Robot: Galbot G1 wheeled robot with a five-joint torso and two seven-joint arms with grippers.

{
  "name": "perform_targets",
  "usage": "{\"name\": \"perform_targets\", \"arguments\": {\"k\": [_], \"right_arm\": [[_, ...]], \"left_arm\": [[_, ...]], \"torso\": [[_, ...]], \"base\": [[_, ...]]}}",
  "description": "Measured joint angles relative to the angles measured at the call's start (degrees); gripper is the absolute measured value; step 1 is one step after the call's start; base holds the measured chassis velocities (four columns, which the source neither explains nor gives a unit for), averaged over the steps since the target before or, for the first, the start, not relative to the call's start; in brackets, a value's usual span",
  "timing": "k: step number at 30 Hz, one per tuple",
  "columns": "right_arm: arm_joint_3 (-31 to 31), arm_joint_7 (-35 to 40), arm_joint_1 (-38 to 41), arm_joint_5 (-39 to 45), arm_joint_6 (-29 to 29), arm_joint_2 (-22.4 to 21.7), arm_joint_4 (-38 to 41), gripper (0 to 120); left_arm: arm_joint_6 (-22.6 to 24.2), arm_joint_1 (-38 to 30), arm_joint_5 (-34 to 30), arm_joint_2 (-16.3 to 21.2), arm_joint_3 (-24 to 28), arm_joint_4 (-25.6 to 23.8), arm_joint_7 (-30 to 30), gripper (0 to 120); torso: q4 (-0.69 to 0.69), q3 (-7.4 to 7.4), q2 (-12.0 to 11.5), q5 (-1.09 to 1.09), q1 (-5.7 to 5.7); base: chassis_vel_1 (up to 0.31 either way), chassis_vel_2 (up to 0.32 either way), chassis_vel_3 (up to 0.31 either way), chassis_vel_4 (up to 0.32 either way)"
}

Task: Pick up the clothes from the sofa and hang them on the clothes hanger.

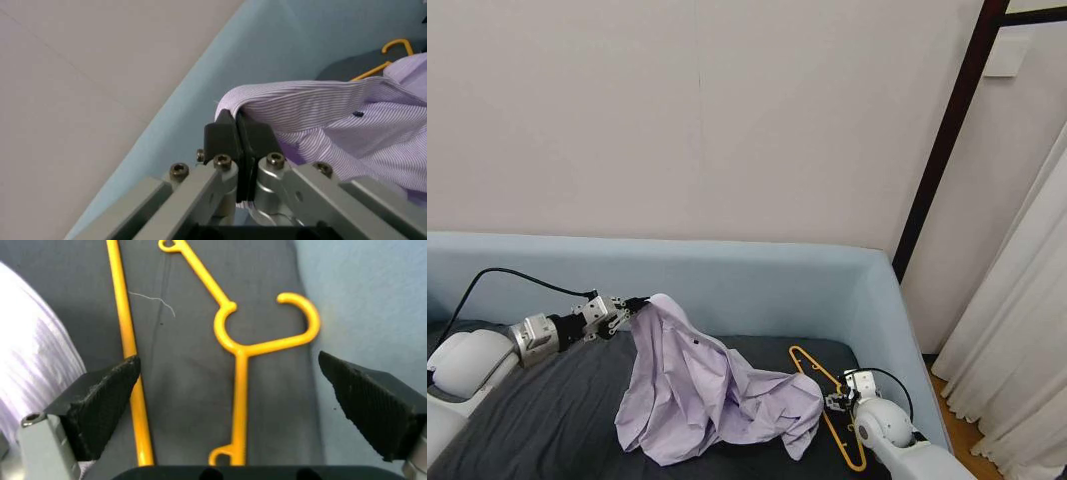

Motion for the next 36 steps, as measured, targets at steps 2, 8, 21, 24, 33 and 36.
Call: {"name": "perform_targets", "arguments": {"k": [2,8,21,24,33,36], "right_arm": [[0.21,-0.05,0.25,0.62,-0.27,0.24,-0.57,100],[1.49,-1.07,1.20,2.23,-1.55,1.65,-4.17,100],[2.51,-3.89,2.29,-1.84,-1.88,3.57,-11.02,74],[2.83,-5.34,2.30,-1.95,-2.26,3.24,-11.50,60],[3.26,-8.29,1.28,-1.74,-3.64,2.67,-10.68,32],[3.25,-8.39,1.20,-2.03,-3.65,2.67,-10.68,24]], "left_arm": [[-0.04,0.00,-0.01,-0.01,-0.01,0.00,0.00,0],[-0.54,-0.12,-0.16,-0.02,-0.02,0.57,0.00,0],[-1.19,-0.42,-0.19,-0.57,0.42,1.77,0.02,0],[-1.39,-0.53,-0.19,-0.60,0.54,2.03,0.07,0],[-1.53,-0.85,-0.19,-0.95,0.97,2.26,0.11,0],[-1.57,-0.87,-0.18,-1.04,1.01,2.32,0.12,0]], "torso": [[0.00,0.00,0.00,0.00,0.00],[-0.01,0.00,0.00,0.00,0.00],[0.00,0.00,0.00,0.00,0.00],[0.00,0.00,0.00,0.00,0.00],[0.00,0.00,0.00,0.00,0.00],[0.00,0.00,0.00,0.00,0.00]], "base": [[0.000,0.000,0.000,0.000],[0.000,0.000,0.000,0.000],[0.000,0.000,0.000,0.000],[0.000,0.000,0.000,0.000],[0.000,0.000,0.000,0.000],[0.000,0.000,0.000,0.000]]}}
